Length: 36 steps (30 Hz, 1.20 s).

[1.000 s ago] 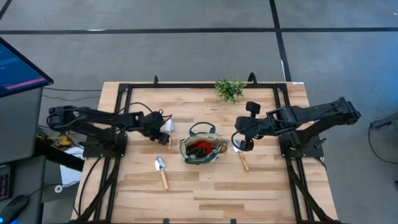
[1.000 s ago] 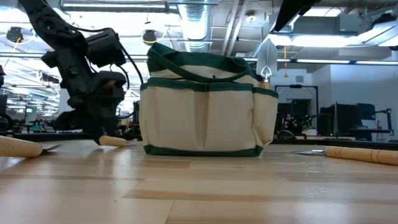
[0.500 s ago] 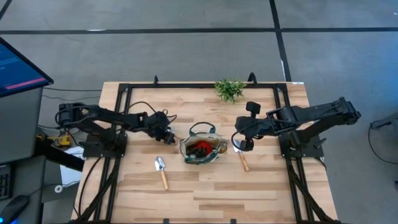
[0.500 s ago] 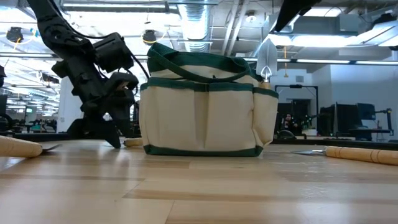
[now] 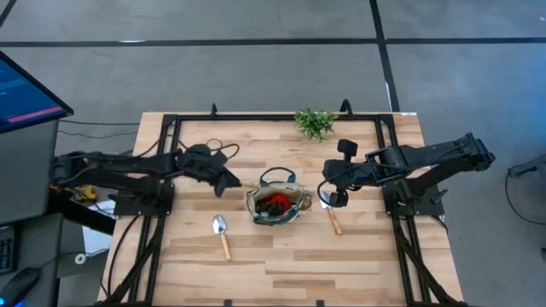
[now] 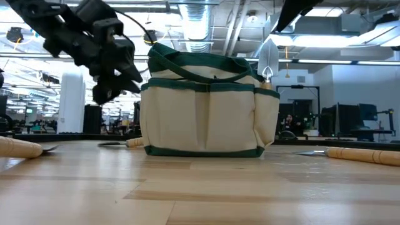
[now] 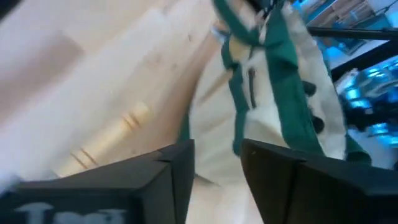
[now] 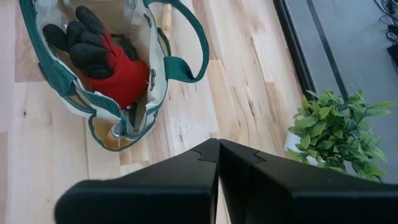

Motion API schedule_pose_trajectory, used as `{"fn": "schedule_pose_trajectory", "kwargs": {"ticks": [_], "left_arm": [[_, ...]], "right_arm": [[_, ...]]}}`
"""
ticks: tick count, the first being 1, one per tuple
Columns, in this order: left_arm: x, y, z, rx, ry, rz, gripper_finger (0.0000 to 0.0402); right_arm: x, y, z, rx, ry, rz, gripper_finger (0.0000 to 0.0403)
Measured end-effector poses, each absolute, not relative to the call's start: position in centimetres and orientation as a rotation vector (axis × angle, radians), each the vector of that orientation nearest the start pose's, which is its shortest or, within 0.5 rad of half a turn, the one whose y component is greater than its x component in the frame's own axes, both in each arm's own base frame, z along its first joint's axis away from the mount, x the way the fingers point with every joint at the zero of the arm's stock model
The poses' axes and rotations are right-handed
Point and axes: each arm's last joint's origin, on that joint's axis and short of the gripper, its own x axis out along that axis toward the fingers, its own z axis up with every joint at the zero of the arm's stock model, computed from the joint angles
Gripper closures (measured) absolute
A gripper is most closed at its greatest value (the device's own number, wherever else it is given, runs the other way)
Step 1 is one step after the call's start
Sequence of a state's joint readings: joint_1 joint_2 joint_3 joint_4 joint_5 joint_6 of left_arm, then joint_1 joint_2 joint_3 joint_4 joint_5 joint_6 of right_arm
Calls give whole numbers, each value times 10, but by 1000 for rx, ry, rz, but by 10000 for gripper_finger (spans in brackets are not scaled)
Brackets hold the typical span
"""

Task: Pick & Place Garden tools in Gardening bag
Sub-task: Put the brown trowel into the gardening bag

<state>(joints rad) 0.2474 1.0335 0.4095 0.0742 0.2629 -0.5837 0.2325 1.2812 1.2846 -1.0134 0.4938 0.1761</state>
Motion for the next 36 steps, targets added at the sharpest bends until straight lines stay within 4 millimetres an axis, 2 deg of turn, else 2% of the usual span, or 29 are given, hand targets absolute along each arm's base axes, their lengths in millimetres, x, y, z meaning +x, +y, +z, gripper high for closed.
{"fn": "schedule_pose_trajectory", "kwargs": {"ticks": [3, 10, 18, 25, 31, 36], "left_arm": [[190, 42, 190, -558, 522, 153, 308], [173, 38, 175, -307, 758, 209, 338], [172, 27, 173, 0, 818, 304, 359], [175, 11, 171, 72, 827, 242, 360], [176, -5, 160, 213, 870, 307, 369], [174, -21, 150, 253, 894, 325, 390]], "right_arm": [[236, 42, 338, -198, 918, -320, 403], [236, 42, 338, -197, 918, -320, 403], [236, 42, 339, -165, 907, -335, 403], [238, 42, 340, -155, 885, -334, 403], [238, 42, 340, -154, 883, -334, 403], [238, 42, 340, -140, 875, -339, 403]]}}
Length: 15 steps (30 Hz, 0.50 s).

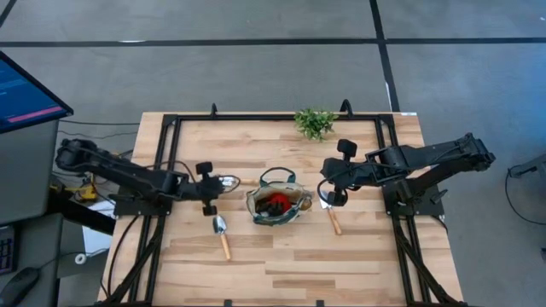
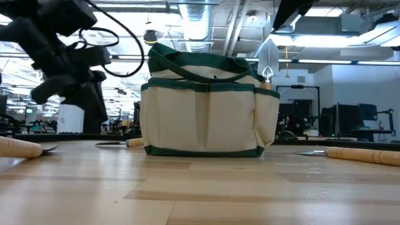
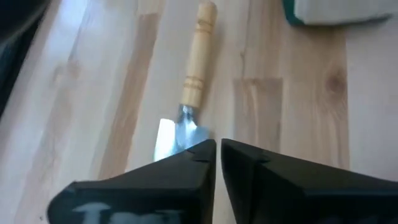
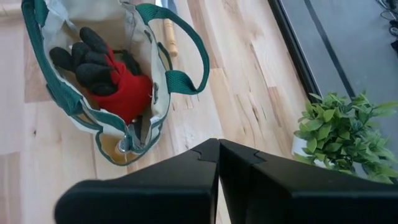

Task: Pick & Place Garden tools in Gardening bag
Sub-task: Put the brown trowel into the gardening bag

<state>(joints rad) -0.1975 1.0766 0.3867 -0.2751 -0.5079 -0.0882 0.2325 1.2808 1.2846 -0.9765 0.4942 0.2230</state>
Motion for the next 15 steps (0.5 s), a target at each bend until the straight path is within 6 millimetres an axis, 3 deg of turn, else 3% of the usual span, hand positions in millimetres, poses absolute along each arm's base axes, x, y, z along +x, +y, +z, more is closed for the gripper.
{"fn": "schedule_pose_trajectory", "kwargs": {"ticks": [15], "left_arm": [[174, -43, 106, 410, 1016, 477, 399]], "right_arm": [[240, 43, 341, -120, 854, -344, 403]]}}
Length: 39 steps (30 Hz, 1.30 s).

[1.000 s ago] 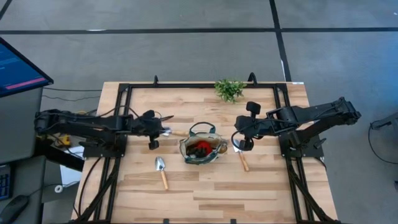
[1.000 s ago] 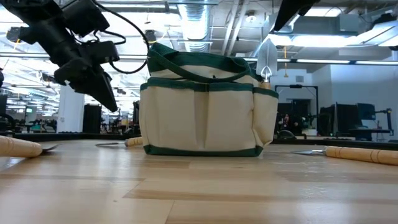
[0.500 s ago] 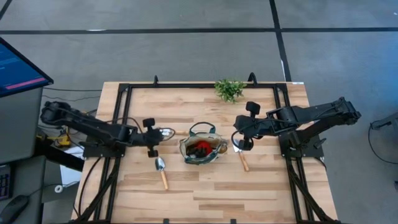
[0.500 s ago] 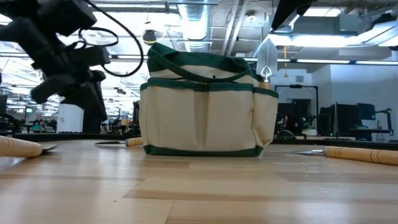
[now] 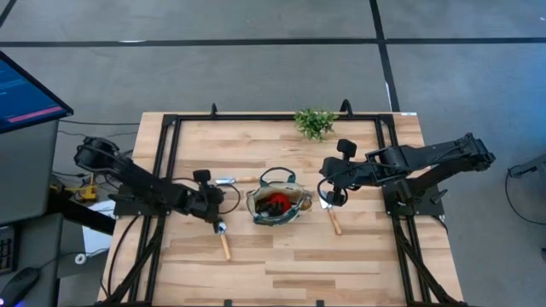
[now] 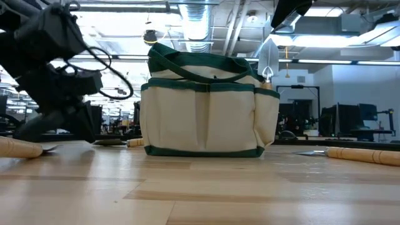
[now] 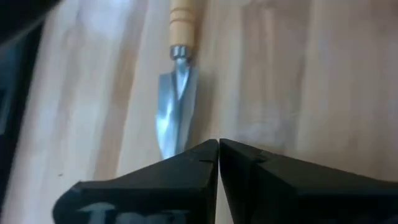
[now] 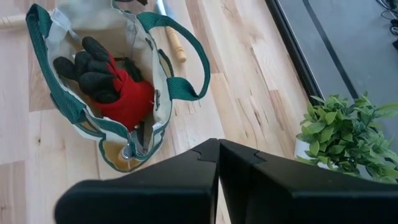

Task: Pick & Place Garden tools in Gardening bag
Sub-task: Put the brown trowel into the gardening bag

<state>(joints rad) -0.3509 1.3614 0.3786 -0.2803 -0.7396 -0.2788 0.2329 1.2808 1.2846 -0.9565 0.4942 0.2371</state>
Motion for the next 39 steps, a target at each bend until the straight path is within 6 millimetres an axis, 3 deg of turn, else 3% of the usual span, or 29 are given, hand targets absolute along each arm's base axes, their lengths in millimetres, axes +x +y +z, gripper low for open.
{"fn": "schedule_pose_trajectory", "kwargs": {"ticks": [14, 21, 28, 39], "left_arm": [[175, -44, 105, 421, 979, 525, 393], [176, -47, 106, 335, 1011, 424, 353], [176, -47, 106, 345, 1005, 436, 309], [175, -45, 107, 406, 1002, 450, 300]], "right_arm": [[240, 43, 341, -119, 853, -344, 403], [240, 43, 342, -119, 853, -344, 403], [240, 43, 342, -119, 853, -344, 403], [240, 43, 342, -109, 851, -348, 403]]}}
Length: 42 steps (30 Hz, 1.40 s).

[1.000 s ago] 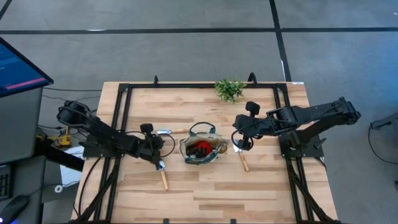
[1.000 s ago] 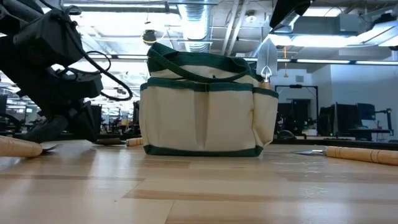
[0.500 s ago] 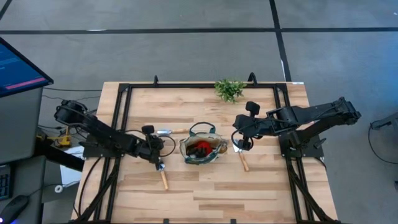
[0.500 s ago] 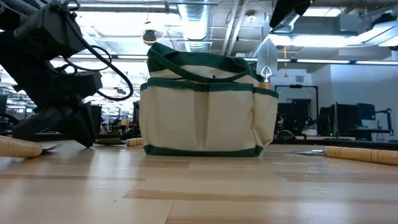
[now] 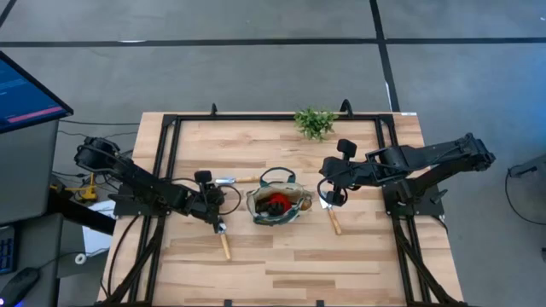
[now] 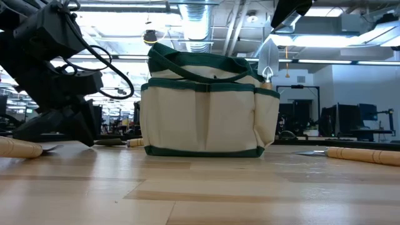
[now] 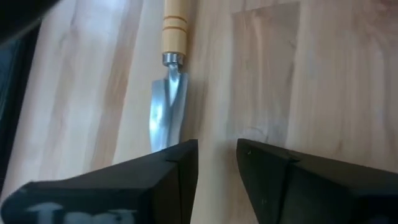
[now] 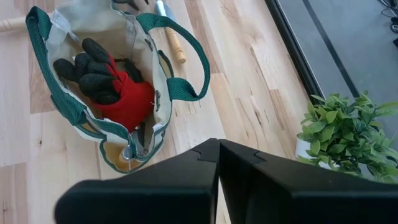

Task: Pick & Place Garden tools in Gardening bag
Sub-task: Put the brown trowel into the gardening bag

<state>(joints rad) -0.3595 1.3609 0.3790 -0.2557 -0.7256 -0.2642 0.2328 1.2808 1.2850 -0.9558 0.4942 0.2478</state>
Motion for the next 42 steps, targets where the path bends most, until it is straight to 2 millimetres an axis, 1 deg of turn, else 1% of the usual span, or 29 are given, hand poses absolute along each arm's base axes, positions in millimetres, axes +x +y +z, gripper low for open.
{"fn": "schedule_pose_trajectory", "kwargs": {"ticks": [3, 10, 15, 20, 25, 30, 42], "left_arm": [[176, -45, 108, 420, 994, 460, 300], [177, -43, 110, 525, 970, 509, 300], [179, -40, 110, 459, 962, 535, 300], [178, -30, 107, 437, 982, 583, 300], [175, -24, 101, 367, 989, 565, 300], [175, -23, 98, 331, 938, 565, 300], [179, -26, 99, 284, 908, 523, 300]], "right_arm": [[240, 43, 342, -109, 851, -348, 403], [240, 43, 342, -107, 845, -347, 403], [241, 43, 342, -106, 842, -347, 403], [241, 43, 342, -107, 841, -347, 403], [241, 43, 342, -107, 842, -346, 403], [241, 43, 342, -107, 841, -346, 403], [241, 43, 342, -107, 841, -346, 403]]}}
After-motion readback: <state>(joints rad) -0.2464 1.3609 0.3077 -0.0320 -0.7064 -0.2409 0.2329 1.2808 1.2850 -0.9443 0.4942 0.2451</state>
